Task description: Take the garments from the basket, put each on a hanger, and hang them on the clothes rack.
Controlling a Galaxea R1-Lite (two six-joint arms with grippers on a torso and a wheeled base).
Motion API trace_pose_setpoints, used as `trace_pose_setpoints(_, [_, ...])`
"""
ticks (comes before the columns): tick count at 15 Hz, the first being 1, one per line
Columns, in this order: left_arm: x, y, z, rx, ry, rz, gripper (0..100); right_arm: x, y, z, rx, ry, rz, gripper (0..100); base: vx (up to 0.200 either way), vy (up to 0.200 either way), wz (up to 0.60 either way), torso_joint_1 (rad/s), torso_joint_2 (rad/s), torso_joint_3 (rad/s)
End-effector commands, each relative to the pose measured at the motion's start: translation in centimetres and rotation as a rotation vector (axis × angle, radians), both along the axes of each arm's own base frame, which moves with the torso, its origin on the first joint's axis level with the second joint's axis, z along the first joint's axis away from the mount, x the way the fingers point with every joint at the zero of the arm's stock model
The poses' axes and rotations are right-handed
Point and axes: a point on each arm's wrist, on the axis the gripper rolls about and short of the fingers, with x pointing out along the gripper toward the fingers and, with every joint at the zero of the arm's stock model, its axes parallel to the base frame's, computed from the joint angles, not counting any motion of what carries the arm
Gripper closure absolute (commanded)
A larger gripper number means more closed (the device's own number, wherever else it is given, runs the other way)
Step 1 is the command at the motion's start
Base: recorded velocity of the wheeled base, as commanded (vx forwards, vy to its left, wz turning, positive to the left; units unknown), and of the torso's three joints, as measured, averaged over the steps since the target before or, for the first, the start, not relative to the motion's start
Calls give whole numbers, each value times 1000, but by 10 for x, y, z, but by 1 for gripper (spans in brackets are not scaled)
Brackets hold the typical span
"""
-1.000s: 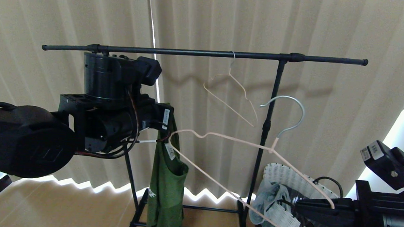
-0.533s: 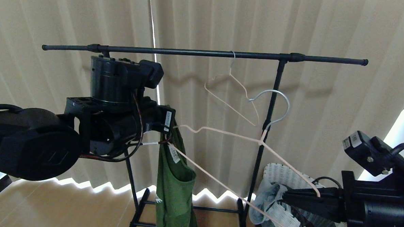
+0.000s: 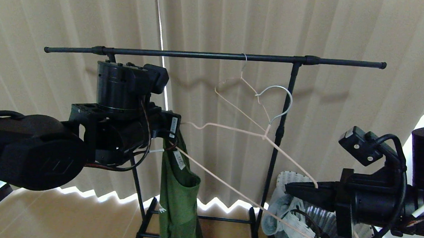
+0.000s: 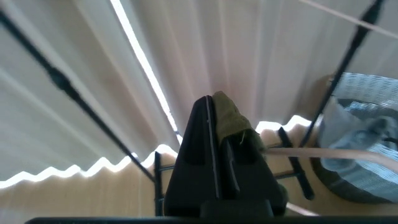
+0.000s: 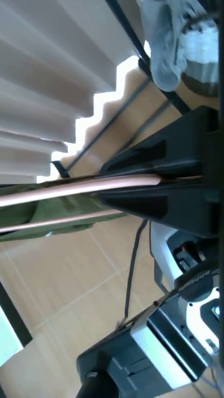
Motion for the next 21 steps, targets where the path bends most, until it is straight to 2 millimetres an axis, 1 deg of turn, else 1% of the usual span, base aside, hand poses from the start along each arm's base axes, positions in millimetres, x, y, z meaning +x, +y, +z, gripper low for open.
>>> trace_pose_setpoints(1, [3,-3,-5,9,9,9,100,-3,7,-2,4,22,29,100,0,0,0,0,0,0])
trace_pose_setpoints(2, [3,-7,-8,10,16,5,100,-8,15,-2,6,38,55,100,0,0,0,0,0,0])
trace_pose_setpoints(3, [4,-8,-8,10,16,3,100,-9,18,-4,6,54,40,100,0,0,0,0,0,0])
trace_pose_setpoints(5, [3,-11,-9,11,18,-6,100,1,29,-8,-20,68,-38,100,0,0,0,0,0,0])
trace_pose_setpoints(7, [2,-10,-8,14,17,-1,100,4,30,-8,-18,76,-85,100,0,0,0,0,0,0])
trace_pose_setpoints(10, [-1,-8,-8,33,41,7,100,8,33,-5,19,94,-110,100,0,0,0,0,0,0])
trace_pose_setpoints(13, [-5,-17,-3,20,42,-20,100,21,42,-9,50,56,-113,100,0,0,0,0,0,0])
trace_pose_setpoints(16, [-14,-34,8,-52,61,-49,100,28,48,-17,51,71,-119,100,0,0,0,0,0,0])
trace_pose_setpoints(19, [-23,-45,17,-94,85,-73,100,29,49,-16,54,68,-117,100,0,0,0,0,0,0])
trace_pose_setpoints(21, [-25,-49,17,-102,88,-92,100,28,49,-15,56,66,-115,100,0,0,0,0,0,0])
